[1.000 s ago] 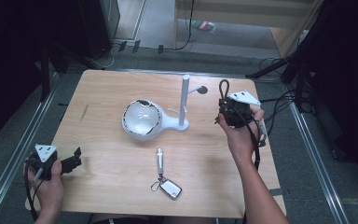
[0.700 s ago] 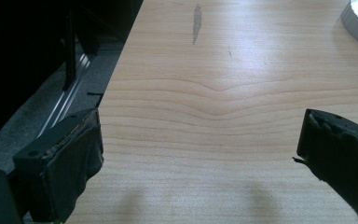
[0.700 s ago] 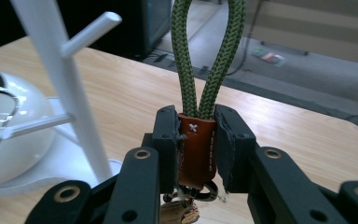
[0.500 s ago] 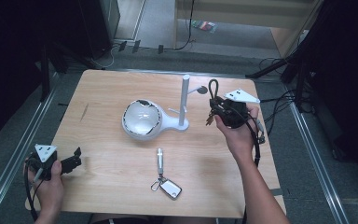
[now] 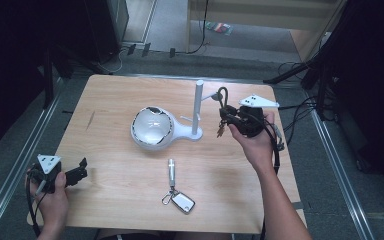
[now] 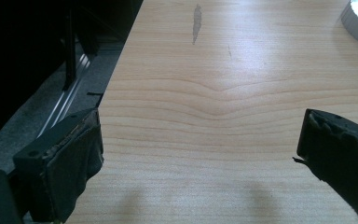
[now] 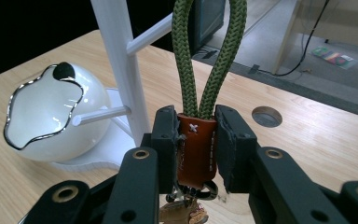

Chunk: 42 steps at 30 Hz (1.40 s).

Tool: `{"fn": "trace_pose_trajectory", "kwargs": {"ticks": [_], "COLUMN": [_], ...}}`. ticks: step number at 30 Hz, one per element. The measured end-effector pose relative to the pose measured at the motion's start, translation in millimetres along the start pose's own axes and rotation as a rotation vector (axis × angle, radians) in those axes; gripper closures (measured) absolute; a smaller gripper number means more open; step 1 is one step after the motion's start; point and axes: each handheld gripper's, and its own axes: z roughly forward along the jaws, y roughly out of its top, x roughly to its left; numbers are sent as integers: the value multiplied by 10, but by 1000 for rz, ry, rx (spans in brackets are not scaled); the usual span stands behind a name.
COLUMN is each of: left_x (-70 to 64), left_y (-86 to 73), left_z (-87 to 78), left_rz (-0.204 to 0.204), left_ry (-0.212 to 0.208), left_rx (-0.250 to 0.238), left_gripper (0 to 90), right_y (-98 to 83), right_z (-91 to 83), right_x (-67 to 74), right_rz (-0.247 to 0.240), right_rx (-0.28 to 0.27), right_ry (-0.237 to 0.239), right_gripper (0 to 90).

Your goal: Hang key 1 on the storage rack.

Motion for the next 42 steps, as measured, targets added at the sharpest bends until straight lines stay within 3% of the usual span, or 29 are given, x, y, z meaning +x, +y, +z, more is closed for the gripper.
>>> {"fn": "trace_pose_trajectory", "kwargs": {"ticks": [11, 42], "left_x": [0, -2], "left_y": [0, 0], "left_z": [0, -1], "left_rz": [0, 2], "left_ry": [0, -1], "left_rx": [-1, 0], "left_gripper": [4, 4], "right_y": [14, 26], "right_z": [19, 155], "right_x": [-4, 18], "right_rz": [37, 61], "right_rx": [1, 19], "right_ry": [76, 103], "right_gripper": [717, 713]}}
